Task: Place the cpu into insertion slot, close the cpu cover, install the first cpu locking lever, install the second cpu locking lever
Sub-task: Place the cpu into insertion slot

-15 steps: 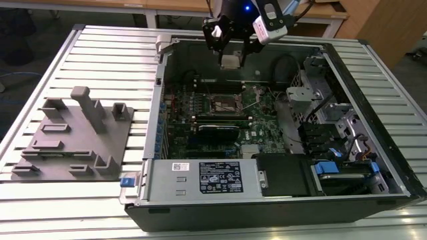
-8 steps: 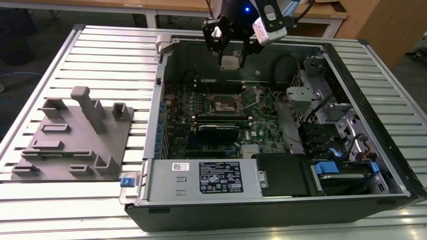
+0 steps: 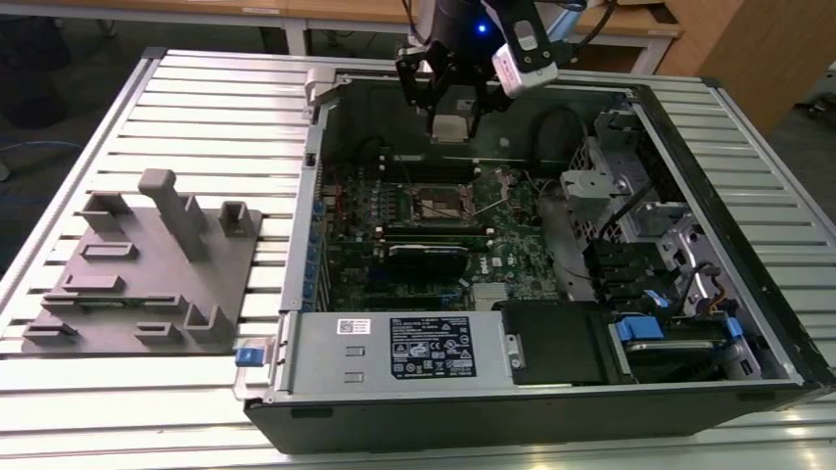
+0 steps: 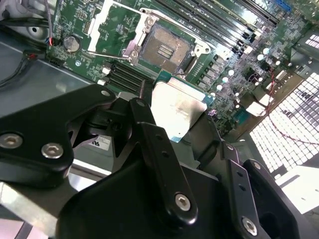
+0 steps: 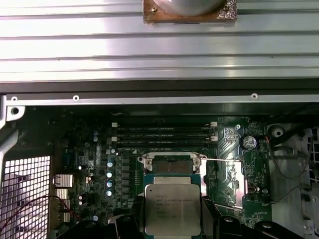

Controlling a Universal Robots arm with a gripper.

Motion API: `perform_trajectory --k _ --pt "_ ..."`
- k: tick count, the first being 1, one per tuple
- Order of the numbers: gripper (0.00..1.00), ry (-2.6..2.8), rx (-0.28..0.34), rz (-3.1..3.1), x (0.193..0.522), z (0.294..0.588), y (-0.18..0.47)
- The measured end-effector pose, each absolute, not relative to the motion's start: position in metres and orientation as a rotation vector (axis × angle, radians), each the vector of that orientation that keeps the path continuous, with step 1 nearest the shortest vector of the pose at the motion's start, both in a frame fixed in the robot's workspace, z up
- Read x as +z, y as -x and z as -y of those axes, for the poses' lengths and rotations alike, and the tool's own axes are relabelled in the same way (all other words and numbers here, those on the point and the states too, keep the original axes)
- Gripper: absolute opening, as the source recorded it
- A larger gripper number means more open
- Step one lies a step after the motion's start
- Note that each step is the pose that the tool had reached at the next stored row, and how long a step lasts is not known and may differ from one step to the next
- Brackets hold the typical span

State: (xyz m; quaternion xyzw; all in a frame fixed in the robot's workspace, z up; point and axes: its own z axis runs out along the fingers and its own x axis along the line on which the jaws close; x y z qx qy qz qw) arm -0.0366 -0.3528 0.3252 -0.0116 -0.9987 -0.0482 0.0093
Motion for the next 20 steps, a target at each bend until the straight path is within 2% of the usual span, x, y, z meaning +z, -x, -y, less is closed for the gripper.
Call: perform_trajectory --k 20 --pt "0.54 0.036 -0.151 3.122 0.298 0.353 0.037"
